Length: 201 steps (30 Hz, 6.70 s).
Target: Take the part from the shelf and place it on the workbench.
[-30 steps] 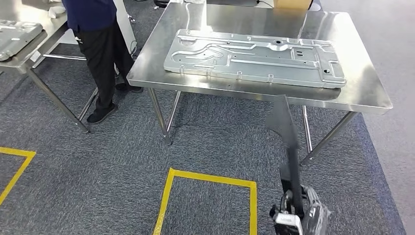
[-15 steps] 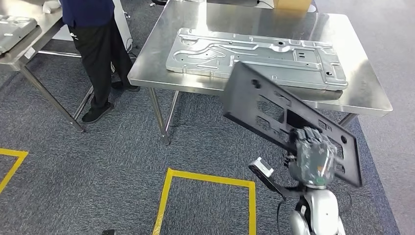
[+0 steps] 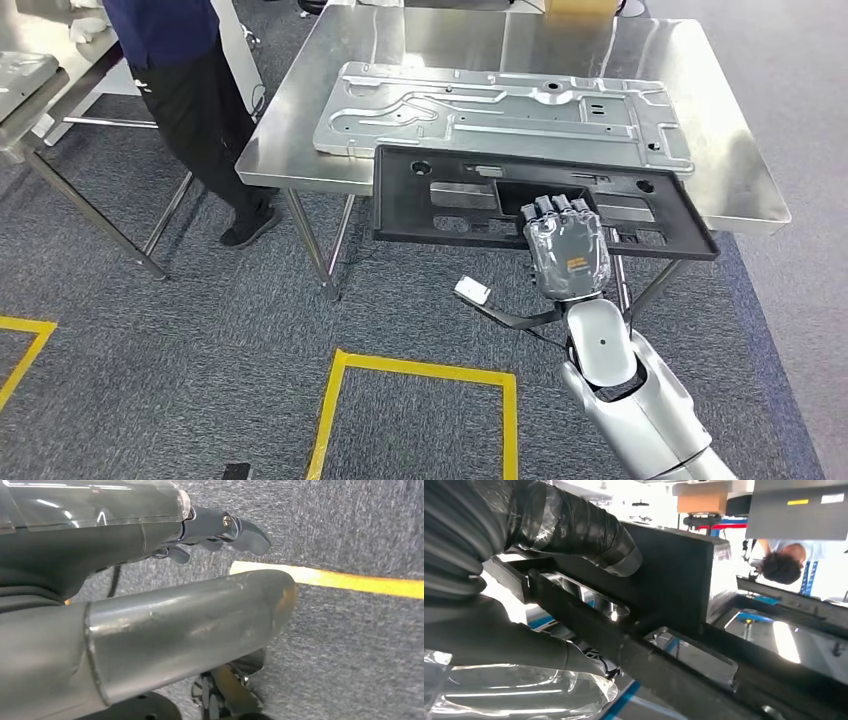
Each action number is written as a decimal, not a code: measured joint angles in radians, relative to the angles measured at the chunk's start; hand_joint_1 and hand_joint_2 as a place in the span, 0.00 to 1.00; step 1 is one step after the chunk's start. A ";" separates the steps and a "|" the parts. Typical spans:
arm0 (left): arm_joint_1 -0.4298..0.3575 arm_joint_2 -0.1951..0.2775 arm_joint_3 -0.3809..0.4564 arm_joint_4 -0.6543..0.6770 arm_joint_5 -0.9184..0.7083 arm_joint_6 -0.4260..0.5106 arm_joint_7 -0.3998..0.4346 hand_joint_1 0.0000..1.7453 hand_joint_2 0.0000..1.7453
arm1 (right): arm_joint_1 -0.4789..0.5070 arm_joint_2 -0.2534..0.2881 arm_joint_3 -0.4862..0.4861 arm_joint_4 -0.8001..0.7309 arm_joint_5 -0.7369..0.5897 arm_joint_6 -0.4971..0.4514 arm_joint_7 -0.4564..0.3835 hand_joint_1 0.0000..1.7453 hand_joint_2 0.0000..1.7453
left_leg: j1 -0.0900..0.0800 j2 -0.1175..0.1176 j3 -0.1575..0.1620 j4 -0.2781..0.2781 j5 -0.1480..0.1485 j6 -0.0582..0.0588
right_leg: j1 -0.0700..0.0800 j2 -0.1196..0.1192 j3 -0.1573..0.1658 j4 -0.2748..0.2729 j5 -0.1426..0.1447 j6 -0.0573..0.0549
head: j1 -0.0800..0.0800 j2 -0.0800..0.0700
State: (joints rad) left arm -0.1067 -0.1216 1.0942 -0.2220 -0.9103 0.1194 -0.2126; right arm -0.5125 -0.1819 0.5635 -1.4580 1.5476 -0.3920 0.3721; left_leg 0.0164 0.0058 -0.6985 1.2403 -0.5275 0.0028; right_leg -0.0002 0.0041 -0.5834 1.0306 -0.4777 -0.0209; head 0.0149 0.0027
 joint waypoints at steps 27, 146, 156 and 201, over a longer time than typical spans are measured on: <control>0.003 0.004 -0.004 0.000 0.001 -0.011 -0.007 0.00 0.00 | 0.061 0.026 -0.099 0.100 0.000 -0.027 -0.128 1.00 1.00 | -0.001 -0.007 0.031 0.014 -0.067 -0.014 | -0.013 -0.003 0.000 -0.006 -0.001 -0.002 | 0.000 0.000; -0.001 0.015 0.056 0.002 0.001 -0.032 0.000 0.00 0.00 | 0.044 0.156 -0.323 0.565 -0.047 -0.076 -0.211 0.00 0.00 | -0.006 -0.013 0.118 -0.197 0.035 -0.004 | -0.011 -0.005 -0.005 -0.028 0.042 0.004 | -0.001 0.000; -0.003 0.019 0.066 0.002 0.015 -0.052 -0.008 0.00 0.00 | 0.050 0.171 -0.323 0.555 -0.032 -0.075 -0.212 0.00 0.00 | -0.001 -0.013 0.148 -0.201 0.030 -0.013 | -0.009 -0.007 -0.036 0.006 0.046 0.012 | -0.002 0.000; -0.013 0.011 0.086 0.002 0.014 -0.042 0.005 0.00 0.00 | 0.003 0.146 0.076 0.225 0.000 -0.011 -0.048 0.00 0.00 | -0.002 0.000 0.045 -0.224 0.139 0.021 | -0.017 -0.005 0.022 0.114 -0.034 0.052 | -0.001 0.000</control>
State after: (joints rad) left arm -0.1201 -0.1104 1.1805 -0.2197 -0.8960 0.0773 -0.2071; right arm -0.5093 -0.0359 0.6393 -1.2327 1.5480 -0.4029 0.3245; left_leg 0.0144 0.0062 -0.6537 1.0162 -0.3883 0.0233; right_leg -0.0170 -0.0004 -0.5618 1.1441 -0.5118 0.0315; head 0.0135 0.0027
